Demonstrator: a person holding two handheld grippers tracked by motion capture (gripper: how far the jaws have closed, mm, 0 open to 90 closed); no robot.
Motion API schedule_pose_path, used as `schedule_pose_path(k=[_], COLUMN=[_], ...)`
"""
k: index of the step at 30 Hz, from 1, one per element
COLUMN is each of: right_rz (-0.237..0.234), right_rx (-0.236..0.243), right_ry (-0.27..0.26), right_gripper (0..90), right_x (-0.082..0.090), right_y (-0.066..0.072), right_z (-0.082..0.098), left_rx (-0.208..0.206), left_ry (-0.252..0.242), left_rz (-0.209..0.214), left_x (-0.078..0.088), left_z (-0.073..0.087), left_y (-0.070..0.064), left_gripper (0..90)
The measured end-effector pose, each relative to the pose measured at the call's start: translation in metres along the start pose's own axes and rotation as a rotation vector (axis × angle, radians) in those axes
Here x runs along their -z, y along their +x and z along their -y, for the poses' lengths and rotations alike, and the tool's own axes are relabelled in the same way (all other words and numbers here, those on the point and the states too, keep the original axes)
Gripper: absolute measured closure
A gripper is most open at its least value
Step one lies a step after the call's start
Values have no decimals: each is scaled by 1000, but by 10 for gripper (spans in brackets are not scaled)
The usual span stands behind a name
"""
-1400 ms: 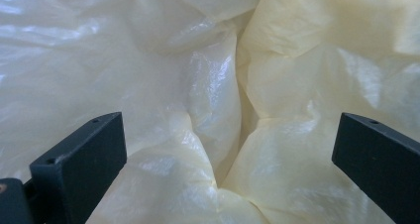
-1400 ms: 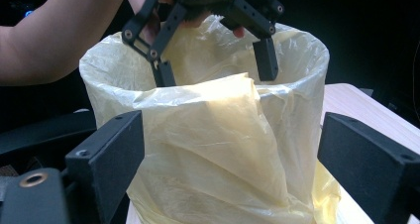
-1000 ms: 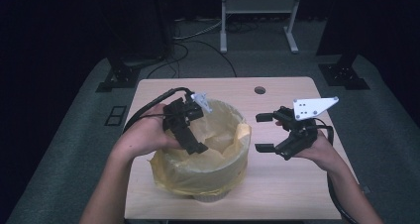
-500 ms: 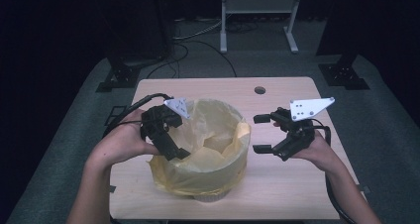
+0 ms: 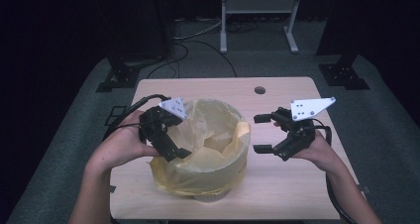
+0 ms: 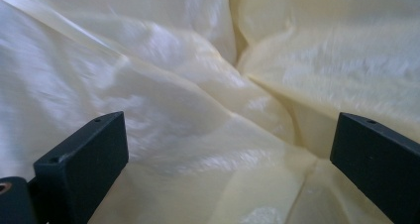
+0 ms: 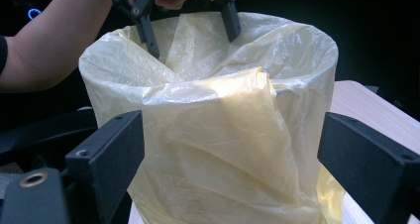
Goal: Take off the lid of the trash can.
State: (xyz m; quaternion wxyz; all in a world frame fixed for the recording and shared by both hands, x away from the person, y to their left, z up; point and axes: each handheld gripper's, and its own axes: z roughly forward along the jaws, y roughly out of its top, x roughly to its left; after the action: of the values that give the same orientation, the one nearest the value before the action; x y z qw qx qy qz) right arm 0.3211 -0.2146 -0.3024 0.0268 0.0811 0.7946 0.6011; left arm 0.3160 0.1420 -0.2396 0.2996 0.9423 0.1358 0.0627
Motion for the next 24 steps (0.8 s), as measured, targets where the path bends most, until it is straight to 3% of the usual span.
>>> schedule_pose_path(k=[5,10,12,18,24], right_rz=[2,3,4,8,12], right_rx=[-4,-7,-8,-14,-16], right_ry=[-1,0,2,2,2], right_gripper=[96,96,96,96,96], right_x=[0,0,1,2,4], right_y=[0,-1,-1,-2,-2], right_z=[0,1,1,3,4], left_rx=[32,59,67,121,174], left_ry=[-177,-302,-312,-390,-432], left_rz=[10,-38,-46,-129,-190], left_x=[16,34,37,55,59], left_z=[5,15,18,41,65], left_y=[6,13,14,27,40], left_gripper=[0,0,0,0,0])
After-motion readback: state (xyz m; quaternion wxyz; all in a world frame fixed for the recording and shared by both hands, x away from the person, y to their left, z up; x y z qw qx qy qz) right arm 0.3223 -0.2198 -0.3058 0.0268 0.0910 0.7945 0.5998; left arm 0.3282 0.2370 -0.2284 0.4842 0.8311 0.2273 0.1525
